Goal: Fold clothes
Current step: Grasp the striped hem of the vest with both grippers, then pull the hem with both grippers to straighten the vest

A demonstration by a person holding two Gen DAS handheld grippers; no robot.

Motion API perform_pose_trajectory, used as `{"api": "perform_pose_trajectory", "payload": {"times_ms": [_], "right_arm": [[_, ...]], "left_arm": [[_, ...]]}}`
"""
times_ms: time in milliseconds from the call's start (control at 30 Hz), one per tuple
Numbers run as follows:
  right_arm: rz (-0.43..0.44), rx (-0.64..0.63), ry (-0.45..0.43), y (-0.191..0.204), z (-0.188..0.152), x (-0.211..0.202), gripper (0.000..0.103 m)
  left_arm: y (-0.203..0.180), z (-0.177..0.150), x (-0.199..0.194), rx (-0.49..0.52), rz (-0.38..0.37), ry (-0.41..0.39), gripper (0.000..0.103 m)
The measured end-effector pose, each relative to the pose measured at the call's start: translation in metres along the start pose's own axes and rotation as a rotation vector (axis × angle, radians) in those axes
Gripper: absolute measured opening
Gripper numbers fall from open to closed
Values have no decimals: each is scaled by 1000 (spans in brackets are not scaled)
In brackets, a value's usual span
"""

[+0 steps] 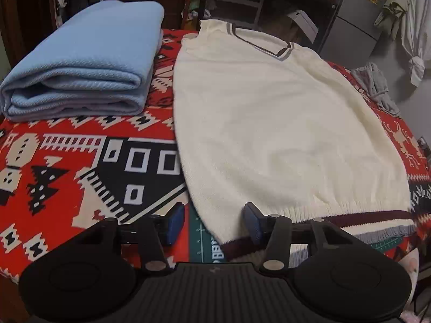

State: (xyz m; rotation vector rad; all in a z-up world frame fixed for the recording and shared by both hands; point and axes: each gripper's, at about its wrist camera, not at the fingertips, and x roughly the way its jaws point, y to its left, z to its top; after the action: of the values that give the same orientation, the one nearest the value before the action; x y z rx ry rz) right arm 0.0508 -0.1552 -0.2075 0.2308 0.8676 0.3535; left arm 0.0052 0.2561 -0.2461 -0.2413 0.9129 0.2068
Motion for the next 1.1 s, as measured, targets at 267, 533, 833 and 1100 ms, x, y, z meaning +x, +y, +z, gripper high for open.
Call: {"api": "perform_pose_trajectory", "payload": {"times_ms": [267,533,833,1100], "right_arm": [[-31,20,11,-11,-9,5,30],[-15,20,-1,-9,0,17,30],[-22,-7,-37,12,27,62,23],[-64,-121,-37,47,38,102,25]], "left_arm": [[4,8,-7,-27,164,-37,4],[22,8,-11,-48,246,-55,4],[34,13,-5,-71,307,-44,4],[31,12,-4,-42,304,-39,4]]}}
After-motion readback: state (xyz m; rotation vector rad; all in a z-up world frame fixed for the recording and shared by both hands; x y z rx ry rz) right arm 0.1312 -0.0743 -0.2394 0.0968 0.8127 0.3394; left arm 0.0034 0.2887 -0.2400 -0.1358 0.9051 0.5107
